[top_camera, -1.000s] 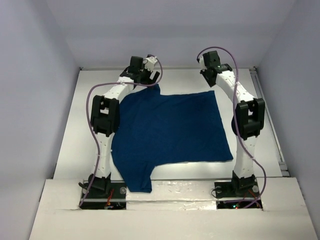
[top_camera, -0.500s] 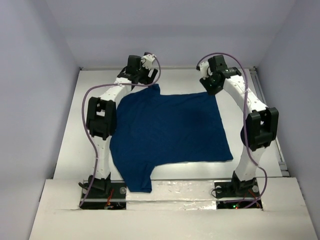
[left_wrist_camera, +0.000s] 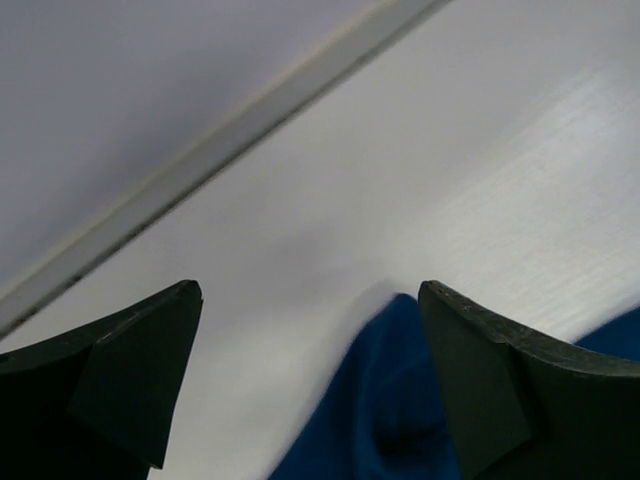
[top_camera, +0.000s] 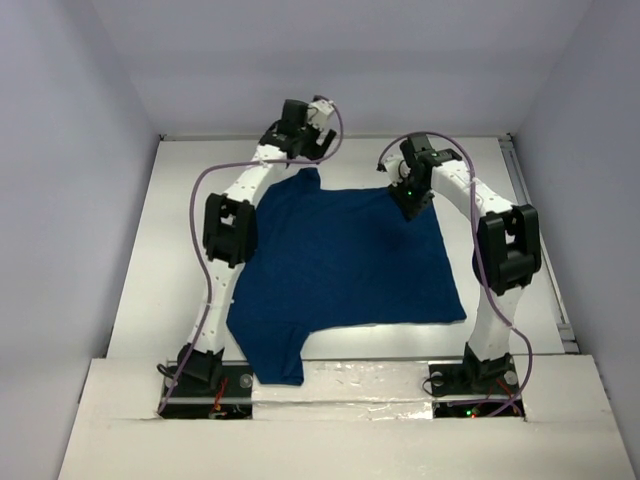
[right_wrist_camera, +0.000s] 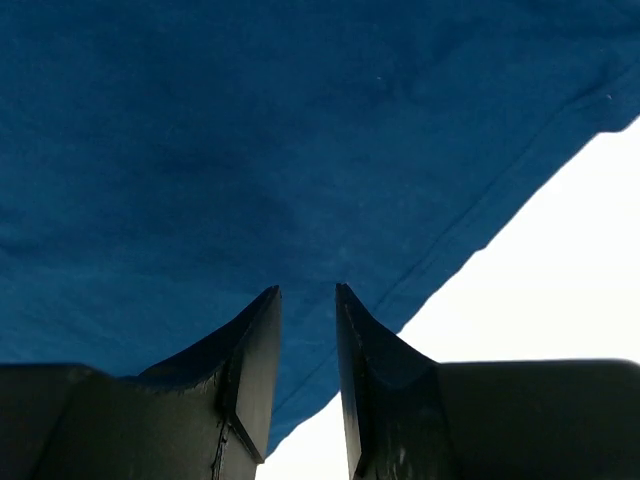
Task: Fold and stack the t-shirts
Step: Flatten out the tshirt
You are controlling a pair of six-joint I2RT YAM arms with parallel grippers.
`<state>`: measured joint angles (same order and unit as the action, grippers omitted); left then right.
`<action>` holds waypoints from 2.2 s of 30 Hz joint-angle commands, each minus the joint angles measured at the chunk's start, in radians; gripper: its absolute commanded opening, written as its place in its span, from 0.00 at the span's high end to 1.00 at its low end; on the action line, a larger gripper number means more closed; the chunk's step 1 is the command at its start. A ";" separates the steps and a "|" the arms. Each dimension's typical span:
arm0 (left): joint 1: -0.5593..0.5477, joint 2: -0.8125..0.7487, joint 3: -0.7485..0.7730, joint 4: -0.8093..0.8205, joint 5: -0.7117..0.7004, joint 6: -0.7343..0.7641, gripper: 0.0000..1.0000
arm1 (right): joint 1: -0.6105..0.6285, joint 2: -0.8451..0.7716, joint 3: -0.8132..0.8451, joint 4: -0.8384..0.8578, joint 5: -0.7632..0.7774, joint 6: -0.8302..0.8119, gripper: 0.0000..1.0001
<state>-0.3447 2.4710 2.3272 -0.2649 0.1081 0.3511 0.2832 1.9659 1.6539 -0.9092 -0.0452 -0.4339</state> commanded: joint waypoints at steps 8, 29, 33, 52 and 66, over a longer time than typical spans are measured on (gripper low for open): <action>-0.093 0.057 0.061 -0.281 -0.097 0.111 0.08 | 0.005 -0.022 0.015 0.000 -0.053 -0.009 0.65; -0.102 0.117 0.015 -0.215 -0.403 0.180 1.00 | 0.045 -0.134 -0.017 -0.007 -0.123 -0.005 0.66; -0.122 0.068 -0.093 -0.055 -0.705 0.204 1.00 | 0.054 -0.145 -0.023 -0.002 -0.122 -0.002 0.66; -0.191 0.043 -0.457 1.849 -1.182 1.529 1.00 | 0.063 -0.157 -0.091 0.020 -0.122 -0.006 0.69; -0.254 -0.200 -0.491 0.694 -1.058 0.477 0.27 | 0.073 -0.133 -0.115 0.024 -0.111 -0.016 0.69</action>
<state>-0.5957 2.4634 1.7683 0.5800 -1.0149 1.0634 0.3473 1.8202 1.5417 -0.9073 -0.1581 -0.4416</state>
